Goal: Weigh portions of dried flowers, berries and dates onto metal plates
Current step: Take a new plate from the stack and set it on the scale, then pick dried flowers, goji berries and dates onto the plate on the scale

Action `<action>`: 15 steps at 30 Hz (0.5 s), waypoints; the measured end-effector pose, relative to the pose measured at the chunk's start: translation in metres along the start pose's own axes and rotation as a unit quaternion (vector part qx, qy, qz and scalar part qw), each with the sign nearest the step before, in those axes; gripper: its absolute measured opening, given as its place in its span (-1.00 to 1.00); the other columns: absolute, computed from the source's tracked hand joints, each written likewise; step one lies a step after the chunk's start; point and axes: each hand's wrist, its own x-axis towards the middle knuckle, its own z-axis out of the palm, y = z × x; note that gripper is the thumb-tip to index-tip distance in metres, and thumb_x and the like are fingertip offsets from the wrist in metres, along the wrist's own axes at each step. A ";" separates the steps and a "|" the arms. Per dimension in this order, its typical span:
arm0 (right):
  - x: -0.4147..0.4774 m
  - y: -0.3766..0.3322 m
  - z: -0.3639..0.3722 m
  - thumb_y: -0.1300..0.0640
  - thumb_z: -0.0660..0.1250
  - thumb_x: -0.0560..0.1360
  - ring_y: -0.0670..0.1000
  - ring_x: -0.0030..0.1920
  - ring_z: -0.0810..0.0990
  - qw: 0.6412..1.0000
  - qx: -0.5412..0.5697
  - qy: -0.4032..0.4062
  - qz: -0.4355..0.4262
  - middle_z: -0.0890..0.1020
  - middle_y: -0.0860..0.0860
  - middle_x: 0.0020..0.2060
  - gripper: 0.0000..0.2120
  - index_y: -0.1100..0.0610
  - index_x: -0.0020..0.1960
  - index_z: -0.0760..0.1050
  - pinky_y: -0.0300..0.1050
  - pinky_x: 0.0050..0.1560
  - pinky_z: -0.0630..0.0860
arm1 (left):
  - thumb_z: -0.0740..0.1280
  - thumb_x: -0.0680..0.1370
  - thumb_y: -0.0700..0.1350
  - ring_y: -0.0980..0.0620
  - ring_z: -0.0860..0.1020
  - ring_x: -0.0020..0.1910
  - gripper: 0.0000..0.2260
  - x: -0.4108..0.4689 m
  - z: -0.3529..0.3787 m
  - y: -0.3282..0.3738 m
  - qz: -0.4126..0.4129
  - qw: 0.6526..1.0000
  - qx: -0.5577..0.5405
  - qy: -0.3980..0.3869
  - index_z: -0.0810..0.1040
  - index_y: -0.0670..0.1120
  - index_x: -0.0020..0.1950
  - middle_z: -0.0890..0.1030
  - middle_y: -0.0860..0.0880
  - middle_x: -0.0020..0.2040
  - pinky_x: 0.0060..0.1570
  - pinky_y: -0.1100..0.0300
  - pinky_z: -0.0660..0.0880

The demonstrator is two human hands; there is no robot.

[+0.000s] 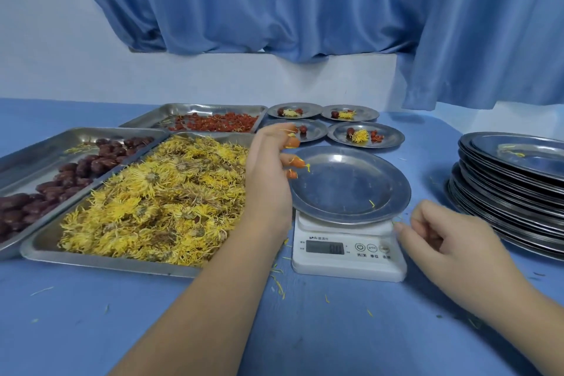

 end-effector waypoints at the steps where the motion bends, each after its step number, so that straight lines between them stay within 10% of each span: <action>1: 0.003 -0.006 -0.001 0.02 0.33 0.40 -0.05 -0.47 0.33 0.999 0.002 0.027 -0.018 0.42 -0.11 -0.49 -0.64 0.00 -0.40 0.18 -0.20 -0.42 0.27 | 0.24 0.41 0.00 0.12 0.49 -0.42 -0.83 -0.002 0.001 0.000 0.010 1.000 0.020 -0.006 0.59 0.03 -0.10 0.61 0.11 -0.25 -0.32 0.20 0.40; 7: 0.032 -0.044 0.010 0.15 0.35 0.41 -0.02 -0.48 0.25 0.988 0.068 0.129 -0.052 0.29 -0.01 -0.51 -0.55 0.00 -0.41 0.08 -0.19 -0.46 0.22 | 0.25 0.45 -0.01 0.17 0.51 -0.23 -0.84 -0.017 0.007 -0.001 0.072 0.981 0.163 -0.076 0.56 0.08 -0.02 0.58 0.11 -0.09 -0.23 0.36 0.46; 15: 0.017 -0.029 0.030 0.23 0.47 0.37 -0.08 -0.53 0.13 0.991 0.002 0.054 -0.123 0.11 -0.11 -0.56 -0.43 -0.03 -0.35 0.03 -0.12 -0.46 0.26 | 0.27 0.49 -0.02 0.28 0.47 -0.09 -0.91 -0.008 -0.001 0.017 0.186 0.914 0.347 -0.093 0.50 0.14 -0.03 0.49 0.16 0.00 -0.12 0.49 0.37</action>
